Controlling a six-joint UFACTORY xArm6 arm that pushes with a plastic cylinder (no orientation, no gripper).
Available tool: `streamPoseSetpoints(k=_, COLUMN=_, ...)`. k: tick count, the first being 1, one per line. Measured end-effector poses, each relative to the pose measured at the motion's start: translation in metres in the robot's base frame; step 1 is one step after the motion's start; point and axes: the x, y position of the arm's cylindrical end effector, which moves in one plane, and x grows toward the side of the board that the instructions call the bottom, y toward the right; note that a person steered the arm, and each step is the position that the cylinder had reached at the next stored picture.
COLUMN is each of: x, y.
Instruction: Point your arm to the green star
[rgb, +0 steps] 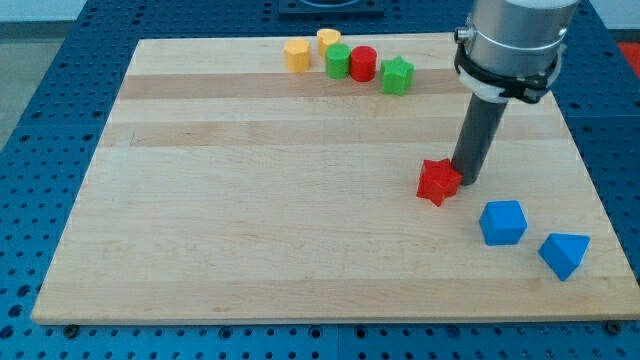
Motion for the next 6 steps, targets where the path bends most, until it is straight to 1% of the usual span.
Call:
streamPoseSetpoints(k=2, x=0.006, y=0.000)
streamPoseSetpoints(k=3, x=-0.009, y=0.000)
streamPoseSetpoints(k=4, x=-0.033, y=0.000)
streamPoseSetpoints(k=6, x=-0.121, y=0.000)
